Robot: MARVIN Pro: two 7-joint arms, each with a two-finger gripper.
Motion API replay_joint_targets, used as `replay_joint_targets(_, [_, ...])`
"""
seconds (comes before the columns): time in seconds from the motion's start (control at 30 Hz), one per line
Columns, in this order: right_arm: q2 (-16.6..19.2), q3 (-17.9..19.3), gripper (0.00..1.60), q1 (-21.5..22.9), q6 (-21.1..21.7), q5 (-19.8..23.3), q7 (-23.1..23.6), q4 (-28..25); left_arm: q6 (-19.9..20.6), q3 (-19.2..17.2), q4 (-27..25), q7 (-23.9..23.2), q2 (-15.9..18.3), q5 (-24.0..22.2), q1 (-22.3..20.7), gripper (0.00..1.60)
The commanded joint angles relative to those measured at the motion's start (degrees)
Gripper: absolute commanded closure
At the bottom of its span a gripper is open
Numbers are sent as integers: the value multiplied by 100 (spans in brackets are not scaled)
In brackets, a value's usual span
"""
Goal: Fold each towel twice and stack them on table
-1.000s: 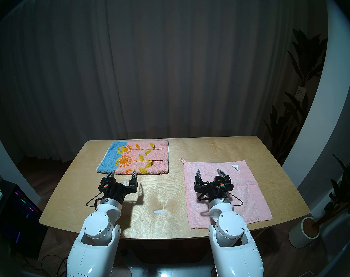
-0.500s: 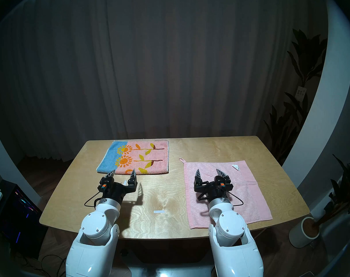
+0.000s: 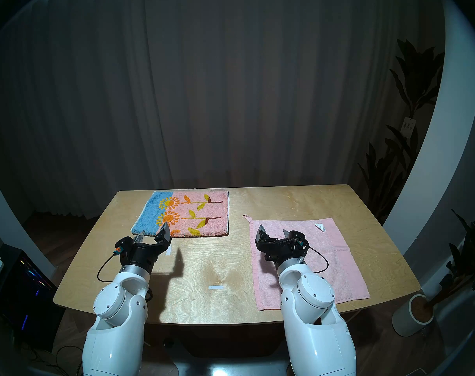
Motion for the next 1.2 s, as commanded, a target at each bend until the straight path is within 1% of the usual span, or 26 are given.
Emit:
replay_joint_targets(0.0, [-36,-23,0,234,327,540,-40,-269,55,-136,-151,-60,-88,-528,-38,0])
replay_joint_targets(0.07, [-37,-32,0,256,522,805,-98,-275,124,-228,-133,-84,-117,-814,-25,0])
replay_joint_targets(0.13, [-39,-34,0,260,570,864,-113,-271,141,-247,-134,-99,-128,-882,-21,0])
replay_joint_targets(0.33, [-43,-35,0,318,958,1436,-230,-275,288,-390,-168,-193,-165,-1462,-18,0])
replay_joint_targets(0.7, [-46,-45,0,421,1542,2433,-367,-327,549,-592,-217,-351,-219,-2430,-19,0])
replay_joint_targets(1.1, [-70,10,0,629,2058,3755,-587,-273,890,-864,-146,-476,-262,-3536,-76,0])
replay_joint_targets(1.17, [-66,3,0,672,2169,4017,-627,-286,976,-910,-131,-513,-265,-3783,-95,0])
